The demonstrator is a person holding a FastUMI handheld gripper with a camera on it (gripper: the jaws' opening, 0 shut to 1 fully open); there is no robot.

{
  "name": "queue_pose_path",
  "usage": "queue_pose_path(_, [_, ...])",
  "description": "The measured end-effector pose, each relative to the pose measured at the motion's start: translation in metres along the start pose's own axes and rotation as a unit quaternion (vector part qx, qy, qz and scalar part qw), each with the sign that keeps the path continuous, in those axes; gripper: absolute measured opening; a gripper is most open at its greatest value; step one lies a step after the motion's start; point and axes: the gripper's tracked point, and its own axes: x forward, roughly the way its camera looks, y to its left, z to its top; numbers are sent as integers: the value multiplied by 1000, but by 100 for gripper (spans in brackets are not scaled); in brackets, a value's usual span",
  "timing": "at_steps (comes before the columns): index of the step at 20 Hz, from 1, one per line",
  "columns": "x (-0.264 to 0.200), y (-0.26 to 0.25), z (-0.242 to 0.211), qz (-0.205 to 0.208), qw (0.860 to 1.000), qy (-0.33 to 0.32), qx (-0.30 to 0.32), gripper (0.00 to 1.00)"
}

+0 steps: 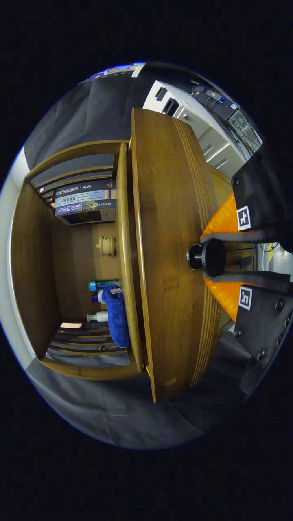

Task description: Pull open the drawer, take out the items inside it, and place them on the countertop above the cabinet.

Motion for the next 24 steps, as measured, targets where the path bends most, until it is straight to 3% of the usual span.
queue_pose_path(5, [-22, -1, -12, -4, 1000, 2, -3, 36])
queue_pose_path(6, [-26, 1, -13, -4, 1000, -1, 0, 28])
queue_pose_path(21, [-66, 0, -27, -6, 1000, 22, 1, 28])
queue_pose_path(24, [-66, 0, -27, -11, 999, 37, 2, 48])
